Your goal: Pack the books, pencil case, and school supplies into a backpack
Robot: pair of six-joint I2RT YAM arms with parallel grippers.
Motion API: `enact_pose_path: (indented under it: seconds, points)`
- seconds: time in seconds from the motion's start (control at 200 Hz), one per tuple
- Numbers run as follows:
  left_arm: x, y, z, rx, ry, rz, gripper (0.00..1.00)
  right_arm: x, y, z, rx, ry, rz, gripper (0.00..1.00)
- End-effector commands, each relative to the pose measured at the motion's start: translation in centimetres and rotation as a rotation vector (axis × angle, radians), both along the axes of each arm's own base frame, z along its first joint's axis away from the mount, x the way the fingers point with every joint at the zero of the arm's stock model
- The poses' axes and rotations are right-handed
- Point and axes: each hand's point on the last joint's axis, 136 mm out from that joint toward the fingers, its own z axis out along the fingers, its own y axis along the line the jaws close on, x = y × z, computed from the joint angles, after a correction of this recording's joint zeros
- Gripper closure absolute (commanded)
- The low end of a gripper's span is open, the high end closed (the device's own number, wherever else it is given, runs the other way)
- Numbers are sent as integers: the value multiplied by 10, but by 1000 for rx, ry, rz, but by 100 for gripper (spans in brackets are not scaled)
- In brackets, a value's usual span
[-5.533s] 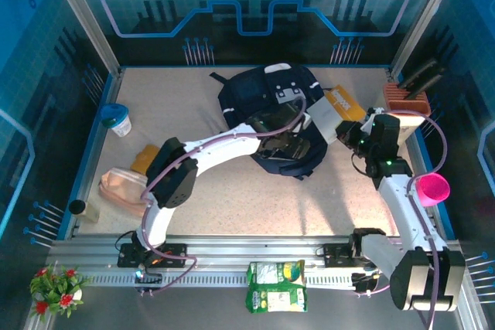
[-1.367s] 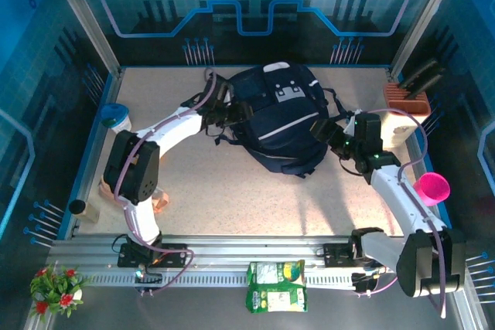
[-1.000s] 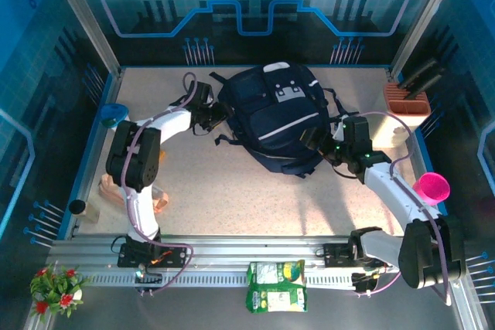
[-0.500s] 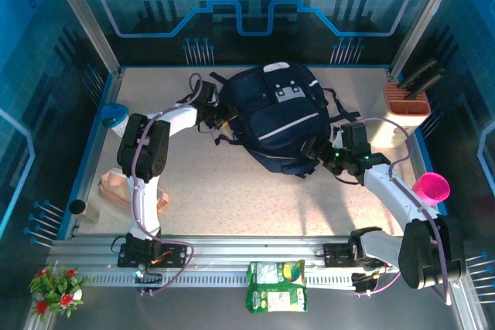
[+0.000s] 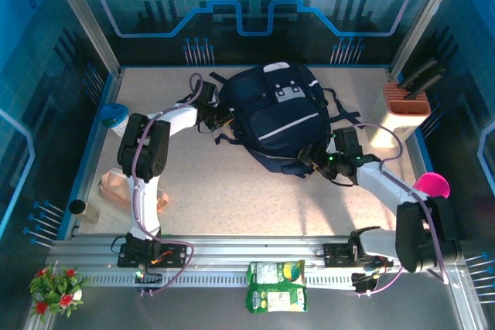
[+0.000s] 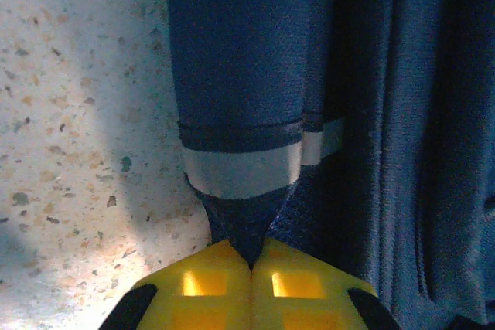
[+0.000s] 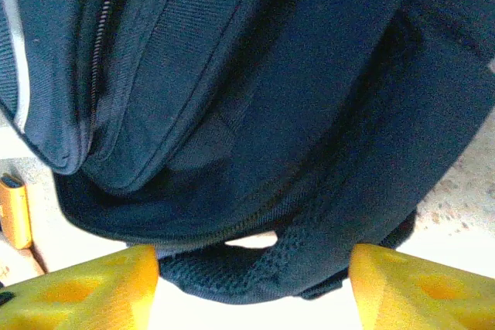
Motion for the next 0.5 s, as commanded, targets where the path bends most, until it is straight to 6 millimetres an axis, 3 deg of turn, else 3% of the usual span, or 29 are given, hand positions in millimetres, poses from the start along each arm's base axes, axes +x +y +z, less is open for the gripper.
enact_pose_path:
  seconds: [0.0,0.235,0.275,0.385,0.495]
  points:
    - [-10,12,39,29,-70,18,100,34,15,16,34,-90,30,37]
    - [-59,27,62,29,-97,59,100,84,28,11,2,-122,90,43]
    - [-69,28,62,13,-90,67,100,101,30,19,-9,-157,97,43]
    - [-94,24,64,-19,-82,69,100,128,33,17,-46,-190,145,40]
    - [-111,9,64,-43,-73,27,100,142,26,19,-68,-187,148,37]
